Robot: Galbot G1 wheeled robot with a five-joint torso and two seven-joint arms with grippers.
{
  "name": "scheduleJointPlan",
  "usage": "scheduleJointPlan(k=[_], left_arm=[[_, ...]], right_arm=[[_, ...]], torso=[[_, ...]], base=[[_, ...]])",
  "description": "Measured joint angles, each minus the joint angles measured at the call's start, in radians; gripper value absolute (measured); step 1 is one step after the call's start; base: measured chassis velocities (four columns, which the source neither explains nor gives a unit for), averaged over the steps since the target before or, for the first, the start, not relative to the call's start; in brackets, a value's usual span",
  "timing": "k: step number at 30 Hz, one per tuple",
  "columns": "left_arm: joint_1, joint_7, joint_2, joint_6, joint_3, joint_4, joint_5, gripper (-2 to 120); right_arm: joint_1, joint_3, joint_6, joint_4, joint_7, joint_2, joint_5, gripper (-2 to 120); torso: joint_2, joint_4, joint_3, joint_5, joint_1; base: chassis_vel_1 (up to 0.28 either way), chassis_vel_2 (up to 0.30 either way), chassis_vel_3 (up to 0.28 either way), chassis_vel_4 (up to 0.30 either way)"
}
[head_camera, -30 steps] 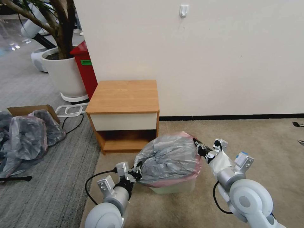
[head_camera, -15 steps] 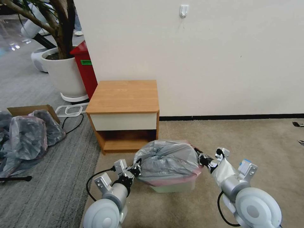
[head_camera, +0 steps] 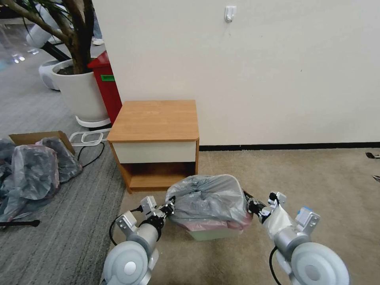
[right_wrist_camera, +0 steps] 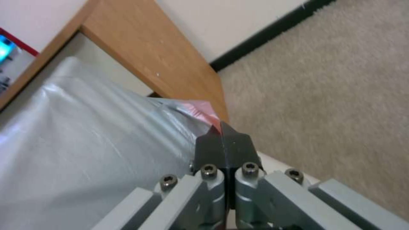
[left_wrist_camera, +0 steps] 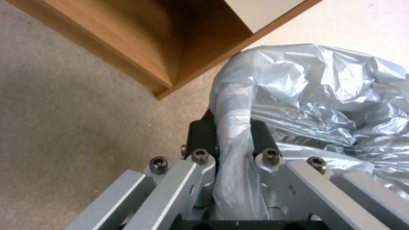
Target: Pick up the garbage bag from the table and place it over the trash can.
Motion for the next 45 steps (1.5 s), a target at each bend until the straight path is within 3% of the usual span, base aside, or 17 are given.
scheduleJointPlan(k=[3, 16, 23, 27, 31, 36, 39, 41, 43, 45], left_arm=[[-0.010, 0.000, 0.002, 0.000, -0.001, 0.001, -0.016, 6], [-0.039, 0.000, 0.009, 0.001, 0.005, 0.000, -0.053, 6], [-0.044, 0.000, 0.011, 0.002, 0.006, 0.000, -0.055, 6], [-0.055, 0.002, 0.020, 0.004, 0.005, 0.016, -0.007, 6], [-0.063, 0.029, 0.039, 0.004, 0.000, 0.064, 0.130, 6], [-0.070, 0.035, 0.058, 0.007, 0.008, 0.073, 0.171, 6], [-0.070, 0.049, 0.070, 0.011, 0.020, 0.073, 0.209, 6], [-0.069, 0.072, 0.086, 0.015, 0.035, 0.073, 0.273, 6], [-0.069, 0.080, 0.091, 0.016, 0.041, 0.073, 0.294, 6], [-0.067, 0.103, 0.105, 0.016, 0.055, 0.070, 0.361, 6]], right_arm=[[0.018, -0.004, 0.033, -0.037, -0.050, -0.002, -0.011, 0], [0.054, -0.004, 0.057, -0.169, -0.090, -0.009, -0.043, 0], [0.047, 0.001, 0.060, -0.155, -0.087, -0.012, -0.044, 0], [0.010, 0.018, 0.075, -0.094, -0.080, -0.016, -0.045, 11], [-0.045, 0.055, 0.109, -0.004, -0.080, -0.017, -0.015, 28], [-0.051, 0.106, 0.121, 0.076, -0.062, -0.027, 0.017, 46], [-0.027, 0.129, 0.114, 0.129, -0.054, -0.061, 0.030, 55], [0.021, 0.117, 0.085, 0.181, -0.073, -0.140, 0.020, 65], [0.036, 0.104, 0.071, 0.190, -0.089, -0.165, 0.007, 68], [0.094, 0.035, 0.015, 0.203, -0.172, -0.257, -0.099, 71]], torso=[[0.000, 0.0001, 0.000, 0.0000, 0.000], [0.000, 0.0001, 0.000, 0.0000, 0.000], [0.000, 0.0001, 0.000, 0.0000, 0.000], [0.000, 0.0001, 0.000, -0.0001, 0.000], [0.000, 0.0001, 0.000, -0.0003, 0.000], [0.000, 0.0000, 0.000, 0.0000, 0.000], [0.000, -0.0001, 0.000, -0.0001, 0.000], [0.000, 0.0000, 0.000, -0.0002, 0.000], [0.000, 0.0001, 0.000, -0.0001, 0.000], [0.000, 0.0002, 0.000, 0.0000, 0.000]], base=[[0.000, 0.000, 0.000, 0.000], [0.000, 0.000, 0.000, 0.000], [0.000, 0.000, 0.000, 0.000], [0.000, 0.000, 0.000, 0.000], [0.000, 0.000, 0.000, 0.000], [0.000, 0.000, 0.000, 0.000], [0.000, 0.000, 0.000, 0.000], [0.000, 0.000, 0.000, 0.000], [0.000, 0.000, 0.000, 0.000], [0.000, 0.000, 0.000, 0.000]])
